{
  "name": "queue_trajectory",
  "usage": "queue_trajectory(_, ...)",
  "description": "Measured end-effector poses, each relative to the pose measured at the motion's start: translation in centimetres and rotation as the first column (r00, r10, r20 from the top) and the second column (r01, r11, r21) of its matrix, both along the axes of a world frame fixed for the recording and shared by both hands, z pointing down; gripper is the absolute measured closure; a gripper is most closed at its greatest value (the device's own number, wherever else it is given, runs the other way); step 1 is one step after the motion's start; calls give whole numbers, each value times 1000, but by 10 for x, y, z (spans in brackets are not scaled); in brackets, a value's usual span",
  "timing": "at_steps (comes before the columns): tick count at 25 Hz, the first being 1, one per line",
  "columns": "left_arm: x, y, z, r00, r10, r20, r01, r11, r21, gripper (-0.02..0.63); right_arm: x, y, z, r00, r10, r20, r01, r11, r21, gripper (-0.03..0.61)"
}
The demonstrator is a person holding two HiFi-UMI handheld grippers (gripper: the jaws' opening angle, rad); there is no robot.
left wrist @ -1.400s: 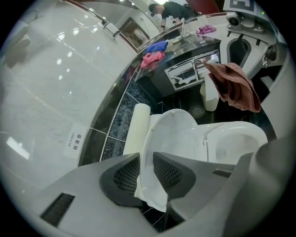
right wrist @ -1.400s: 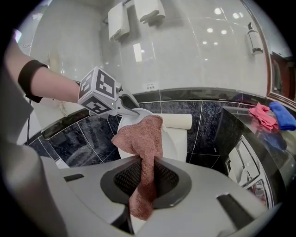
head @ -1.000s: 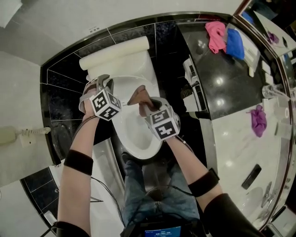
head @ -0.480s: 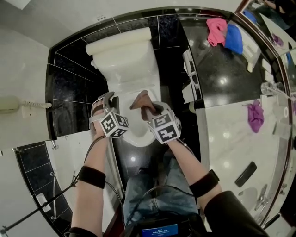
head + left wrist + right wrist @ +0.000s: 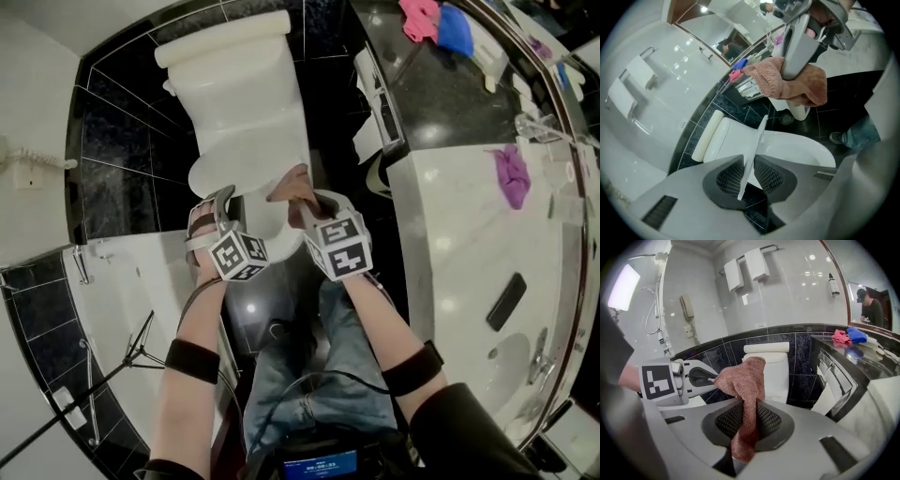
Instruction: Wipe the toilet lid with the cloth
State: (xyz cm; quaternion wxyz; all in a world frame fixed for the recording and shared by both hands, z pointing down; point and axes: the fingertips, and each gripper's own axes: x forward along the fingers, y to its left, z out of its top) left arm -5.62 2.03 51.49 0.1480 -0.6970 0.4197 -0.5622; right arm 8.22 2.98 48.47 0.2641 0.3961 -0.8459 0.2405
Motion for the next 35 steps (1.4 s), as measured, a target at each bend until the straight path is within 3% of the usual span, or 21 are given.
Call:
queue_trajectory(15,24,112,106,998,64,15,-63,997,-35,531,5,58,74,998,66,-3,-66,998,-17,503)
queue_trajectory(22,31,169,189,992,130,10,-126,975,-183,529,-4,78,110,998,67,-12,-67,997,-32,503)
queue_trajectory(26,35,200,232,990,138,-14,-137,964,-228,606,-8,83,129,998,60,-21,-60,998,-34,503)
queue_trajectory(31,38,213,250,990,120,-71,-134,961,-243,606,-8,87,150,998,62,-30,-63,997,-40,503)
queue_trajectory(35,35,208,238,990,108,-90,-126,967,-223,606,-9,91,152,997,63,-39,-65,997,-51,503)
